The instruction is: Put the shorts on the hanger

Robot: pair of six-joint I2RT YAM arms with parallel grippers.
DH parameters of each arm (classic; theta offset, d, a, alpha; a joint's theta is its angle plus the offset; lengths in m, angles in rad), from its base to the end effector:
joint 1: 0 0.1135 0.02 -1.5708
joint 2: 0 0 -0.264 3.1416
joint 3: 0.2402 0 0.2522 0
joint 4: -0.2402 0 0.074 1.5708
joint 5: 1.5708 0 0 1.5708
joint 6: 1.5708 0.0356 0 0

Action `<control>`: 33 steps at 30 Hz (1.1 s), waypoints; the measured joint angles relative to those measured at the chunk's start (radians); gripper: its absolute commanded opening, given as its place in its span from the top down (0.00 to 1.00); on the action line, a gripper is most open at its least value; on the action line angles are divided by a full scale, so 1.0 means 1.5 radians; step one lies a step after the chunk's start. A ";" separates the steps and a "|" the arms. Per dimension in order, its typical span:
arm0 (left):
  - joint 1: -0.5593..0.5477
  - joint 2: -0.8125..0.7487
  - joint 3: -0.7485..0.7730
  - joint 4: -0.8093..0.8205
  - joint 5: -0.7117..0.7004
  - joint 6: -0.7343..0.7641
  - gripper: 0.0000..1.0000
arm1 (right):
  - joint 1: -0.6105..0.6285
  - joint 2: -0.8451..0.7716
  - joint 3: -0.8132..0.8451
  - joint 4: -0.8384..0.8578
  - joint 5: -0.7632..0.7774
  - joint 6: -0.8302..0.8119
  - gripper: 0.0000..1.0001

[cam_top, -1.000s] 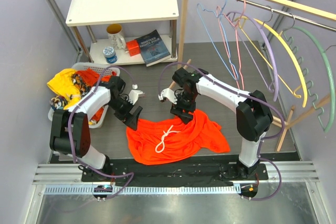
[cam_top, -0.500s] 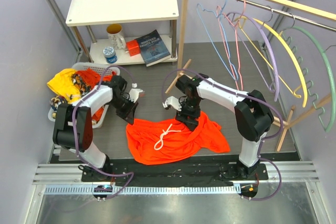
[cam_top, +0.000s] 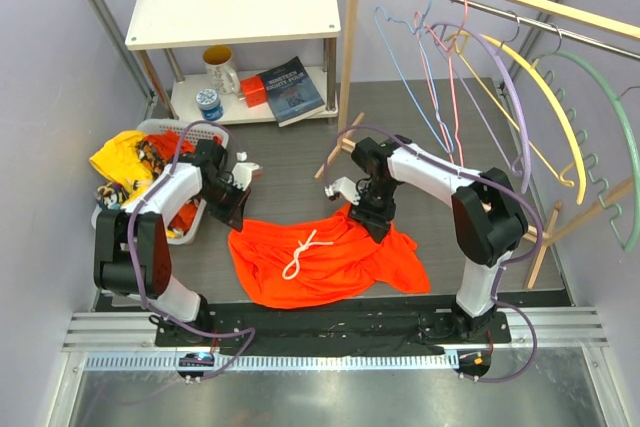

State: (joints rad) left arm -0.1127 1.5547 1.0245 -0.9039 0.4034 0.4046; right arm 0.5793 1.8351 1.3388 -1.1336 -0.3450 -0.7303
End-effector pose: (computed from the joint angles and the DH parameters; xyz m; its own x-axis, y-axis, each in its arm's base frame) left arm 0.2687 -0.0445 0.1996 -0.8433 0.4598 -0.2784 0.5315 0.7907 -0.3038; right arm 0.2667 0.1889 0.1971 -0.2898 -0.9398 -0.1812 -0.9286 0.2303 0.2909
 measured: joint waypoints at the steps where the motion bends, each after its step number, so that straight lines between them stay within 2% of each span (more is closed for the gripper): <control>1: 0.000 0.000 0.000 -0.001 -0.001 0.001 1.00 | 0.001 0.000 0.003 -0.005 -0.003 0.000 0.52; 11: -0.003 0.000 0.000 -0.005 0.000 0.011 1.00 | 0.030 0.006 0.179 -0.033 -0.054 0.025 0.41; 21: -0.003 0.000 0.000 -0.006 0.002 0.011 1.00 | 0.080 0.104 0.203 -0.016 -0.055 0.028 0.37; 29: -0.003 0.001 0.000 -0.006 0.003 0.010 1.00 | 0.119 0.116 0.203 0.016 -0.051 0.033 0.45; 32: -0.003 0.001 0.000 -0.006 0.003 0.010 1.00 | 0.129 0.116 0.203 0.023 -0.048 0.036 0.55; 33: -0.003 0.001 0.000 -0.006 0.003 0.010 1.00 | 0.132 0.116 0.203 0.024 -0.046 0.037 0.61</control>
State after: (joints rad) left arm -0.1165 1.5555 1.0241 -0.9123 0.4076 0.4202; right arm 0.7769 2.0094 1.6436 -1.0977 -0.4141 -0.6746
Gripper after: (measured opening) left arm 0.026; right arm 0.506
